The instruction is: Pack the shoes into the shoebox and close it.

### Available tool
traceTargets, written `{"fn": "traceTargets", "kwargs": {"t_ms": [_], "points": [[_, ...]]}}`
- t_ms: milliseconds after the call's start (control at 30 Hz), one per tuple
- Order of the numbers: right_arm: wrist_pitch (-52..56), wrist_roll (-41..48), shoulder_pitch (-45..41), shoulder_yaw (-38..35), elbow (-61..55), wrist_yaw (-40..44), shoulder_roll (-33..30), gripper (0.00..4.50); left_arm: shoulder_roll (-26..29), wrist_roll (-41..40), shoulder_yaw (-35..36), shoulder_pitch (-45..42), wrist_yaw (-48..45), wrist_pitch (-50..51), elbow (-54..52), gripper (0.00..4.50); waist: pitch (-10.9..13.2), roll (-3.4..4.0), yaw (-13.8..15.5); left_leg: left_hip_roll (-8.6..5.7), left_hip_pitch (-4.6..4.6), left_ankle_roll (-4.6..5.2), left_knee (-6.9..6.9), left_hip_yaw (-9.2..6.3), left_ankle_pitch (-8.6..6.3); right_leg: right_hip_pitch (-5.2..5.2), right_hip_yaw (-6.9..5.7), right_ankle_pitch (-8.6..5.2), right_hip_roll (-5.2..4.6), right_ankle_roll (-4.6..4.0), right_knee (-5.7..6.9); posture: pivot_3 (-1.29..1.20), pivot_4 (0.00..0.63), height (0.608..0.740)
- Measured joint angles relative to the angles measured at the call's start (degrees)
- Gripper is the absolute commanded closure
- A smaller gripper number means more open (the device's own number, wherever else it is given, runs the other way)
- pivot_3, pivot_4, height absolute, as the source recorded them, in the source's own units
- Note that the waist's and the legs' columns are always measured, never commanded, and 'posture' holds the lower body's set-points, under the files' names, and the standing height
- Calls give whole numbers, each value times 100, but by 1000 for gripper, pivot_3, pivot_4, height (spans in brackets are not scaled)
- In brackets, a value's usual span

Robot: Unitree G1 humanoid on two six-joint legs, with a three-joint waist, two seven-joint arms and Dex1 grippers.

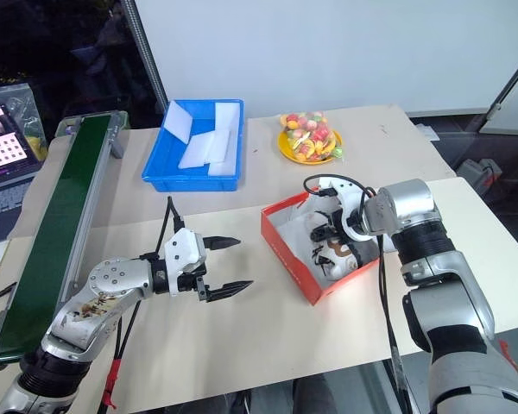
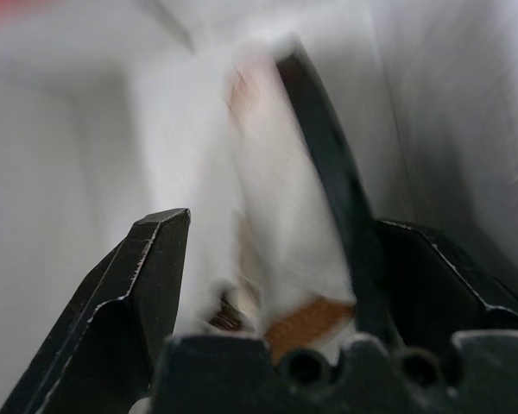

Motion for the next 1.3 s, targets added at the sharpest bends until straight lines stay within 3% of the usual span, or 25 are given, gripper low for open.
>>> {"fn": "traceTargets", "kwargs": {"t_ms": [267,367,467,533,600,700,900,1000,1300], "points": [[331,-91,-509,-1199,-710,-537,461,783,-7,0,18,-18,19,-1,40,0,0,0,36,-3,-4,0,3,-9,0,0,-9,0,0,0,3,0,150,723],[238,-93,-139,-2175,-1593,-1135,951,783,-180,-14,208,-34,298,120,161,0,0,0,45,-4,-14,-1,17,-19,-1,-1,-23,1,1,0,6,0,150,723],[-119,213,787,-2992,-3206,-1468,1727,783,-588,35,562,-136,1024,375,363,0,0,0,47,-5,-17,-2,23,-27,-1,-2,-29,1,1,2,13,0,150,723],[-414,205,1697,-2659,-4367,-1510,1831,783,-905,84,953,-307,1719,669,472,0,-1,0,45,-12,-21,-2,34,-30,-1,-2,-29,3,0,5,19,0,150,723],[-814,-61,2642,-2052,-5348,-1532,1536,783,-1194,88,1459,-487,2421,971,520,0,-1,0,53,-14,-17,-1,38,-31,-1,1,-30,5,0,8,21,0,150,723],[-1140,-410,3570,-1267,-6054,-1583,1307,48,-1456,69,2426,-928,3448,1383,680,0,-1,-1,-14,-13,-8,-5,43,-22,1,1,-20,7,3,6,21,0,150,723],[-1923,-837,3771,-757,-6208,-1672,1512,14,-1398,84,3159,-974,4091,1506,832,0,-1,-1,-26,-10,40,-19,38,-15,8,18,2,15,17,-8,20,0,150,723],[-2378,-1145,3760,-344,-5993,-1579,1480,14,-1236,103,3321,-734,4149,1489,978,0,-1,-1,6,-11,44,-20,38,-15,9,18,5,16,18,-9,21,0,150,723],[-3123,-1598,3668,-62,-5229,-1370,1667,14,-730,316,3602,-120,4075,1100,1336,0,-1,-7,34,-10,43,-20,28,-15,8,14,2,16,19,-10,13,0,150,723]]}}
